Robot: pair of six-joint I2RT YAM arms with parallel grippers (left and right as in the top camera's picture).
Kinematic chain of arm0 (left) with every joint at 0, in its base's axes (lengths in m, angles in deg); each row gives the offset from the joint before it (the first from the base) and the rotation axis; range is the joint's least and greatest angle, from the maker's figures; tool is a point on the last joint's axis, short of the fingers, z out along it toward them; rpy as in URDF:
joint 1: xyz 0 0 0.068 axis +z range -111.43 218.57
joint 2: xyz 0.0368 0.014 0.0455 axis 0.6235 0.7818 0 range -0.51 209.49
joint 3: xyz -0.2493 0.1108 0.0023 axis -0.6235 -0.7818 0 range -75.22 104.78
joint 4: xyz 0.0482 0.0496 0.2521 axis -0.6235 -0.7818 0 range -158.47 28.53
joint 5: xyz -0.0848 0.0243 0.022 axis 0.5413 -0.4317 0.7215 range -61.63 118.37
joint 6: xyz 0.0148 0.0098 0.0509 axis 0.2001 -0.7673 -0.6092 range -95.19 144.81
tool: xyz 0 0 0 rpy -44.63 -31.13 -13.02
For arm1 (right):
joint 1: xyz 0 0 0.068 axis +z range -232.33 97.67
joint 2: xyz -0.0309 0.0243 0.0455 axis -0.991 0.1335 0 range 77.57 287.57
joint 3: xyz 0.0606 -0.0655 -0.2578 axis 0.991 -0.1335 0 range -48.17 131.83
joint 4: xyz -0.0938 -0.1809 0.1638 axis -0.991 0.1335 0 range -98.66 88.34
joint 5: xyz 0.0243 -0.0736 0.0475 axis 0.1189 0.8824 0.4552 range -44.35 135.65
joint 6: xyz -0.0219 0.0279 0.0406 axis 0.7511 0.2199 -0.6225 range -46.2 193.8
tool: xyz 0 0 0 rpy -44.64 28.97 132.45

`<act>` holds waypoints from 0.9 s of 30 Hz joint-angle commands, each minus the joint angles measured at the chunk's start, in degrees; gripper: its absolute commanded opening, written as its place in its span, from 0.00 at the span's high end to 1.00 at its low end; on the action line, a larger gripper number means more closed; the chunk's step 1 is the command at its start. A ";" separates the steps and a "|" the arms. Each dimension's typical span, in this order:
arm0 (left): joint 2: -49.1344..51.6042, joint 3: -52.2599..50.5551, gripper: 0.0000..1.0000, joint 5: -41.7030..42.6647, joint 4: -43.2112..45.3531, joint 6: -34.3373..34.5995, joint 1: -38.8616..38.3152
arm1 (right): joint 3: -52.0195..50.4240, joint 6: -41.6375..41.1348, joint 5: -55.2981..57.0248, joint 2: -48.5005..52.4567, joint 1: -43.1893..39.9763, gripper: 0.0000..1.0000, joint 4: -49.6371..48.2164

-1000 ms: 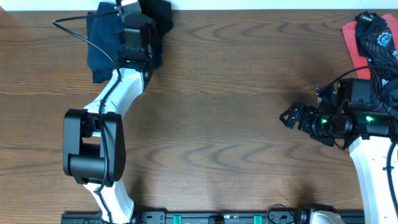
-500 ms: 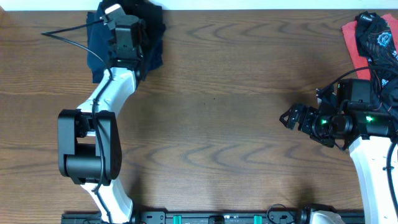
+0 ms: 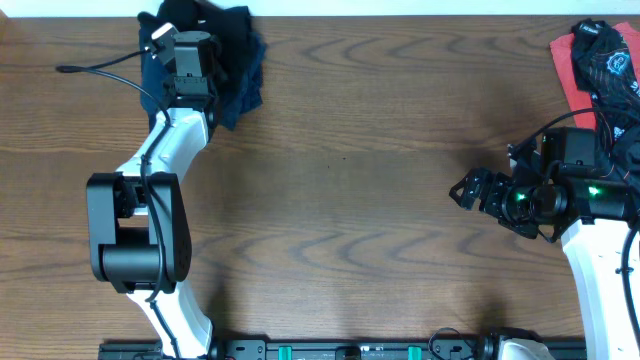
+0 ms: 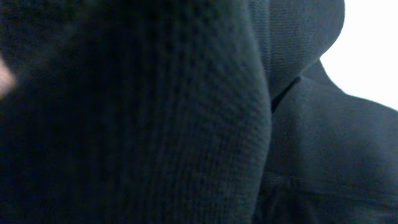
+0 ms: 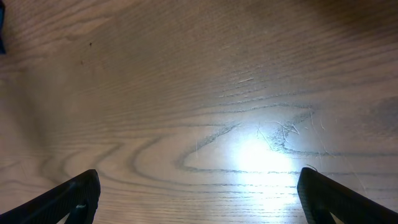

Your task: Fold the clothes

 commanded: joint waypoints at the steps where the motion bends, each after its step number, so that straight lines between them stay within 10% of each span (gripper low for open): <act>1: 0.81 1.49 0.94 -2.51 -1.46 2.16 0.44 | 0.96 1.09 0.39 -0.39 -0.26 0.01 0.22; 6: 1.20 1.49 0.92 -2.62 -2.21 2.56 0.68 | 0.96 1.53 0.39 -0.39 -0.26 0.01 0.28; 10: 1.38 1.51 0.34 -2.62 -2.10 1.25 1.31 | 0.96 1.97 0.42 -0.39 -0.26 0.01 0.50; 17: 0.81 1.51 0.23 -2.62 0.59 -14.21 2.54 | 0.96 3.04 0.42 -0.39 -0.26 0.01 0.55; 27: -9.27 1.51 0.18 -2.62 -3.28 -14.82 2.45 | 0.96 4.11 0.48 -0.39 -0.26 0.01 0.15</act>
